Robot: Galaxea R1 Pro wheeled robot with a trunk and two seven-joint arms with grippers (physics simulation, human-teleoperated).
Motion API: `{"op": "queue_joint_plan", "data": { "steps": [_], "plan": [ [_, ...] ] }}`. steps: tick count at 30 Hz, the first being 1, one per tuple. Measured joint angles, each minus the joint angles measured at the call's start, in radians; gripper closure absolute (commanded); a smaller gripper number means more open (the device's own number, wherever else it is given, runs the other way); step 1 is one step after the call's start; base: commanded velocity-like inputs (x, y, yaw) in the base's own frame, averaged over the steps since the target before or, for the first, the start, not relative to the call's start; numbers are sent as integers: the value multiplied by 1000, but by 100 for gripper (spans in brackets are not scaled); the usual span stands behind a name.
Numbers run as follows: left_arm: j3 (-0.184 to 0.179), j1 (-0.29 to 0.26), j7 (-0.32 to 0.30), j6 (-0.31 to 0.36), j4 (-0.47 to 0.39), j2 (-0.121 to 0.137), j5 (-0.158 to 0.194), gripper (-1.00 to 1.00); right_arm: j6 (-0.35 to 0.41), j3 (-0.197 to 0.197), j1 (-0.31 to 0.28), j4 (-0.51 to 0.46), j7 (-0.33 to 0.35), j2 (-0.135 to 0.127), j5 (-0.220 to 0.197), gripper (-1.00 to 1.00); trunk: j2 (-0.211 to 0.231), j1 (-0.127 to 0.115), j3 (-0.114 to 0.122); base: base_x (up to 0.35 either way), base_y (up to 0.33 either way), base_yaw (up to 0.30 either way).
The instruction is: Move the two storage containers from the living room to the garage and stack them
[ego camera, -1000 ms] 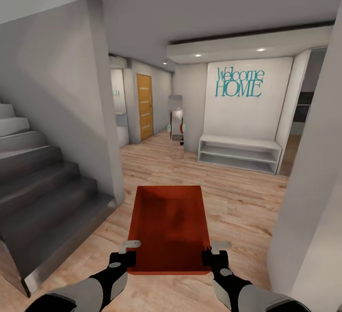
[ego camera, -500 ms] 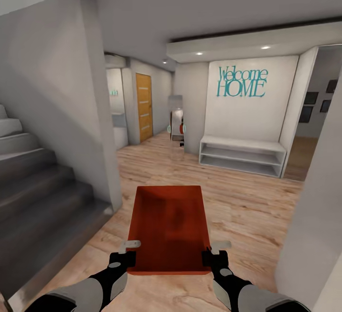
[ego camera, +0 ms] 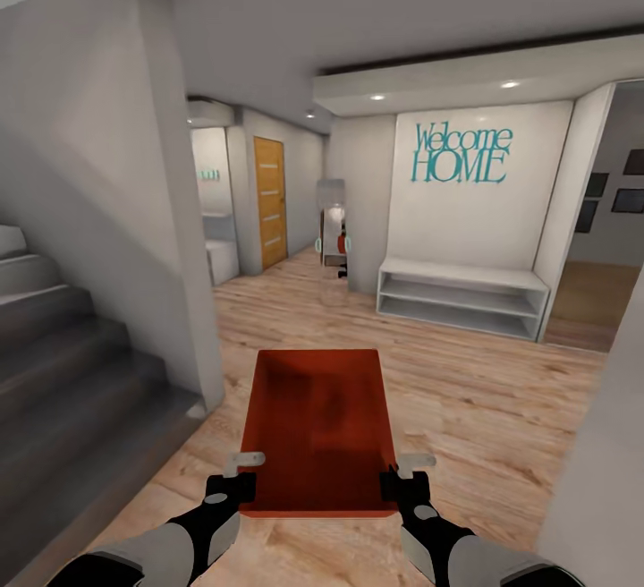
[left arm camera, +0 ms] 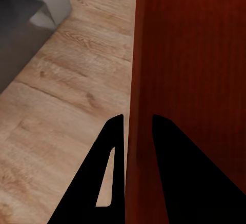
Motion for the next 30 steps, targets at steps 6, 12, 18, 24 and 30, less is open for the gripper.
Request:
{"op": "queue_joint_plan", "data": {
  "steps": [6, 12, 18, 24, 30],
  "plan": [
    [0, 0, 0, -1, 0, 0, 0, 100, -1, 0, 0, 0, 0, 0, 0, 100, 0, 0, 0, 321, 0, 0],
    [0, 0, 0, -1, 0, 0, 0, 100, -1, -1, 0, 0, 0, 0, 1, 100, 0, 0, 0, 321, 0, 0],
    [0, 0, 0, -1, 0, 0, 0, 100, -1, 0, 0, 0, 0, 0, 1, 100, 0, 0, 0, 321, 0, 0],
    [-1, 0, 0, -1, 0, 0, 1, 100, -1, 0, 0, 0, 0, 0, 0, 100, 0, 0, 0, 321, 0, 0],
    [-2, 0, 0, -1, 0, 0, 2, 100, -1, 0, 0, 0, 0, 0, 0, 100, 0, 0, 0, 321, 0, 0]
  ]
}}
